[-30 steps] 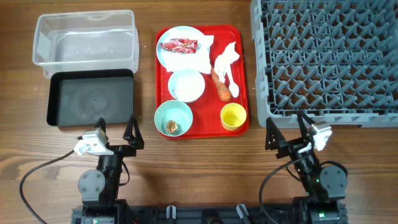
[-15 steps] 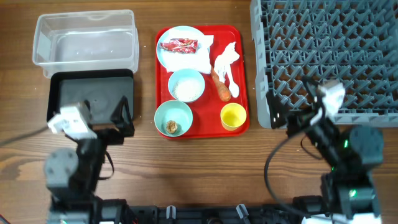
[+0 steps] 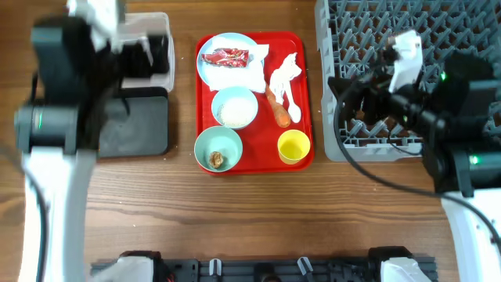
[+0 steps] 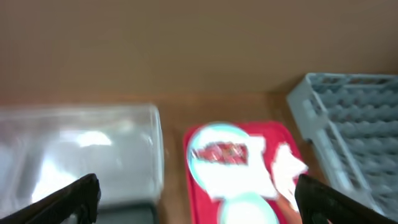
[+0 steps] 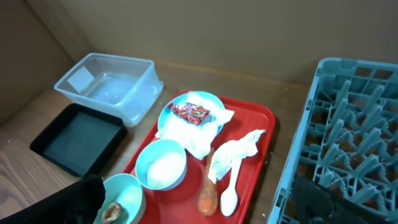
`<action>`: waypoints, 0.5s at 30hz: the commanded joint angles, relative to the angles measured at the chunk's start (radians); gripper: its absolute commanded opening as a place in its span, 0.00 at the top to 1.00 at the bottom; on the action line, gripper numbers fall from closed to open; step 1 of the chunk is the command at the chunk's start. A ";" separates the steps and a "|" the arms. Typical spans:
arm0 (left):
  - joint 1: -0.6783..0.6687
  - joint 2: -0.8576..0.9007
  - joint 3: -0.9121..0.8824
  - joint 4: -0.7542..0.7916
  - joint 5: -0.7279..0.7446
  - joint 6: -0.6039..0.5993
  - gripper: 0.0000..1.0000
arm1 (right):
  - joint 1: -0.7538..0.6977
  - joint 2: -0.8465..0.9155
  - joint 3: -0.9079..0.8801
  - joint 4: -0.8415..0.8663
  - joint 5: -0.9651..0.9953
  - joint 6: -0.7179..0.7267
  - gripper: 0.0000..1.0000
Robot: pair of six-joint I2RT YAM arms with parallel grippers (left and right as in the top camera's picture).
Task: Sort waste into correct bins and load items into the dishwasher rack
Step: 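Reach the left gripper to the white rice bowl on the red tray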
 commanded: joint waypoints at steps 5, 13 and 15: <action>-0.003 0.363 0.199 0.155 -0.035 0.389 0.00 | 0.000 0.092 0.023 -0.013 -0.019 0.035 0.00; -0.041 0.445 0.198 0.032 0.135 0.367 0.00 | 0.000 0.156 0.023 -0.053 -0.020 0.108 0.00; -0.060 0.445 0.198 -0.071 0.215 0.367 0.00 | 0.000 0.156 0.023 -0.064 -0.019 0.108 0.00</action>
